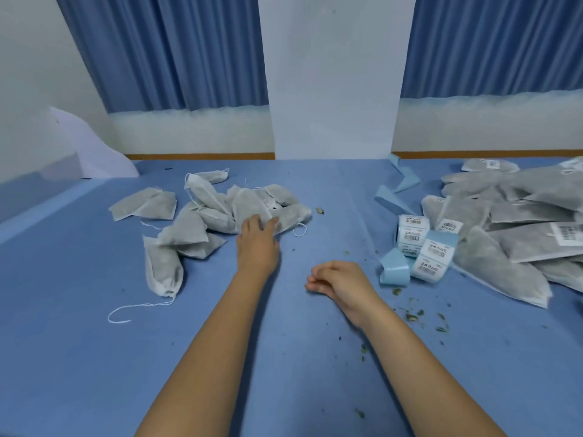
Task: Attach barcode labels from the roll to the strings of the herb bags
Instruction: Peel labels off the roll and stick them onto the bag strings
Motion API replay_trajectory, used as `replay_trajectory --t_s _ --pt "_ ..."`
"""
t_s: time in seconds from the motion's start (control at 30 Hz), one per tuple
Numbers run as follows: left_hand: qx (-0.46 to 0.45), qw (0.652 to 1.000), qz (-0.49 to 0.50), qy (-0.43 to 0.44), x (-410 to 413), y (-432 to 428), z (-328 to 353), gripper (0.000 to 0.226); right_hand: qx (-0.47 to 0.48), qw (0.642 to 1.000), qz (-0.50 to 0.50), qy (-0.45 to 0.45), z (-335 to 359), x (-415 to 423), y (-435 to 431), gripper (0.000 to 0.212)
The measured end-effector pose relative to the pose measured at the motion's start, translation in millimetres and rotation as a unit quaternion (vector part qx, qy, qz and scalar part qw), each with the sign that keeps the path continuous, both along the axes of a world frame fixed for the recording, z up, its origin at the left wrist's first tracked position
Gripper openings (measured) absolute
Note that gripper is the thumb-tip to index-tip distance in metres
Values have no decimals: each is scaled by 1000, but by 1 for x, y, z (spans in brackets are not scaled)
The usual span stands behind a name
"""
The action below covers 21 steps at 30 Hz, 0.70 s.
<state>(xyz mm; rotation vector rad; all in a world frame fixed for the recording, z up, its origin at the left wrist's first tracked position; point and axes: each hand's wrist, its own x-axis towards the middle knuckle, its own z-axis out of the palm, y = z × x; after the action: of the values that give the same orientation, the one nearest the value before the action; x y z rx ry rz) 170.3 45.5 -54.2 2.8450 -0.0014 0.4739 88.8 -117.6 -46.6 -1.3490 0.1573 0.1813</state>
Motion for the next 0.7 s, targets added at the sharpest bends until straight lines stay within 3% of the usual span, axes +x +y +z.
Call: replay_trajectory --t_s 0.07,0.17,0.33,0.43,0.5,0.57,0.63,0.7 --pt "55 997 22 43 22 7 0 55 -7 1000 4 0 -1 2 -2 21" --pt "52 991 60 107 45 8 -2 53 -2 1000 11 2 -3 5 -4 21" --pt "16 996 80 36 40 -4 -2 46 8 1000 16 8 -4 6 -5 20" --pt "-132 990 46 13 11 -21 1 49 -21 999 -11 -28 1 2 -3 20" --pt "-264 963 46 -26 -12 -32 8 45 -84 986 -74 -125 10 -1 -4 22" --pt "-348 930 25 -119 -31 -43 20 33 -146 952 -119 -241 22 -10 -10 26" --pt "-424 892 -14 -159 -47 -56 36 35 -203 916 -118 -324 34 -19 -24 39" --pt "-505 850 -70 -132 -62 -78 48 42 -262 899 -93 -339 45 -24 -45 64"
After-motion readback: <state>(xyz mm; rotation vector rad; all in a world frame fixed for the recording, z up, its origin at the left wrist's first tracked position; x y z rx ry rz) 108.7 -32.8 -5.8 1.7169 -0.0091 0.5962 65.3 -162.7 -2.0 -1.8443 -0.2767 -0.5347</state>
